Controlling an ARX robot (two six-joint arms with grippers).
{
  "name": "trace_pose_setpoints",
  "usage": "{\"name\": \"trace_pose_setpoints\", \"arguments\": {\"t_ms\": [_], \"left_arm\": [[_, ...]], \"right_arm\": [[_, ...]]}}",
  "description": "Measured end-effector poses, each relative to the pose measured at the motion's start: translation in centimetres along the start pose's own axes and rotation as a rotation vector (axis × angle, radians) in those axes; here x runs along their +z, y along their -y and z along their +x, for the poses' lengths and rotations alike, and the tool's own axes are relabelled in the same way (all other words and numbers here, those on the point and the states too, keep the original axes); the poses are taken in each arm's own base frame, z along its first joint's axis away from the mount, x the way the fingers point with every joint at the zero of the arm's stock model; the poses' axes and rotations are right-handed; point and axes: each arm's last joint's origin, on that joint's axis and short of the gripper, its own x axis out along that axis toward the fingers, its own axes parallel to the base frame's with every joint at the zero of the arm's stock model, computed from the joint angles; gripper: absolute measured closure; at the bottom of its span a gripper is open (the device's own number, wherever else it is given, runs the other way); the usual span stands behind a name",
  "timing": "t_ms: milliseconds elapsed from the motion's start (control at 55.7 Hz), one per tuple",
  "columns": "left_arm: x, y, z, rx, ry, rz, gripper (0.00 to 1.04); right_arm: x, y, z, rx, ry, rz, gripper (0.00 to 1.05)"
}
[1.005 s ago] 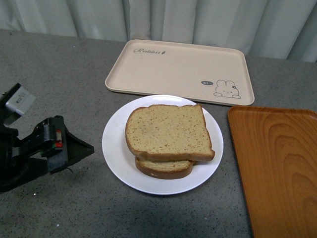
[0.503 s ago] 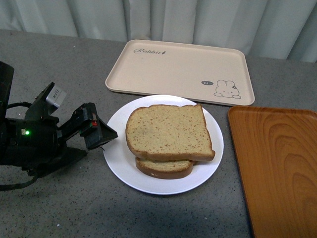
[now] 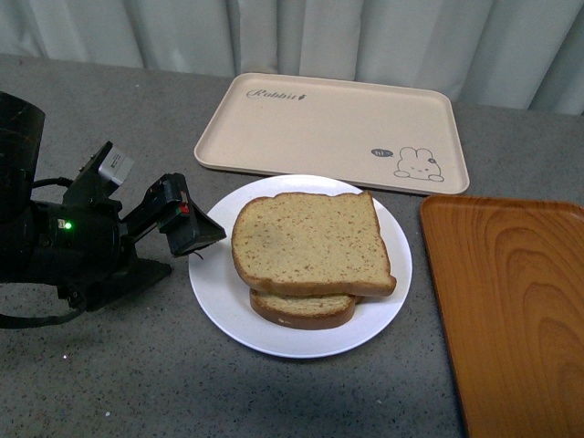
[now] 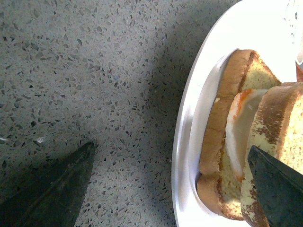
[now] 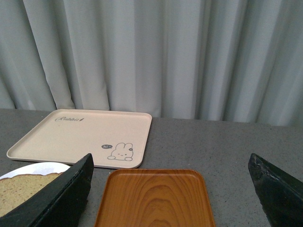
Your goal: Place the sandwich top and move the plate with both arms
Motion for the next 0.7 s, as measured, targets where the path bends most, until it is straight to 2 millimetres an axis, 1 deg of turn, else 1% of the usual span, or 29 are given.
{"name": "trace_pose_setpoints", "arguments": {"t_ms": [90, 126, 233, 251, 287, 323, 359, 377, 431, 503, 521, 592, 682, 700], "left_arm": [[-0.1, -0.12, 0.1, 0.007, -0.008, 0.005, 0.25], [-0.17, -0.21, 0.15, 0.013, -0.01, 0.006, 0.32], [-0.35, -0.4, 0.29, 0.022, -0.017, 0.004, 0.49], [-0.38, -0.42, 0.3, 0.021, -0.019, 0.003, 0.5], [-0.42, -0.44, 0.33, 0.018, -0.023, 0.002, 0.48], [-0.38, -0.39, 0.34, 0.014, -0.023, 0.004, 0.41], [-0.37, -0.3, 0.36, 0.009, -0.025, 0.006, 0.37], [-0.37, -0.27, 0.37, 0.009, -0.025, 0.007, 0.36], [-0.4, -0.2, 0.43, 0.008, -0.026, 0.008, 0.4], [-0.4, -0.13, 0.47, 0.004, -0.028, 0.008, 0.41], [-0.42, -0.12, 0.49, 0.004, -0.029, 0.008, 0.42], [-0.54, -0.13, 0.61, 0.008, -0.033, 0.002, 0.55], [-0.74, -0.18, 0.7, -0.014, -0.054, -0.019, 0.67], [-0.85, -0.15, 0.78, -0.019, -0.061, -0.024, 0.72]], "right_arm": [[0.0, 0.0, 0.0, 0.0, 0.0, 0.0, 0.09], [0.0, 0.0, 0.0, 0.0, 0.0, 0.0, 0.09], [0.0, 0.0, 0.0, 0.0, 0.0, 0.0, 0.09], [0.0, 0.0, 0.0, 0.0, 0.0, 0.0, 0.09], [0.0, 0.0, 0.0, 0.0, 0.0, 0.0, 0.09], [0.0, 0.0, 0.0, 0.0, 0.0, 0.0, 0.09], [0.0, 0.0, 0.0, 0.0, 0.0, 0.0, 0.09], [0.0, 0.0, 0.0, 0.0, 0.0, 0.0, 0.09], [0.0, 0.0, 0.0, 0.0, 0.0, 0.0, 0.09], [0.0, 0.0, 0.0, 0.0, 0.0, 0.0, 0.09], [0.0, 0.0, 0.0, 0.0, 0.0, 0.0, 0.09], [0.0, 0.0, 0.0, 0.0, 0.0, 0.0, 0.09], [0.0, 0.0, 0.0, 0.0, 0.0, 0.0, 0.09], [0.0, 0.0, 0.0, 0.0, 0.0, 0.0, 0.09]]}}
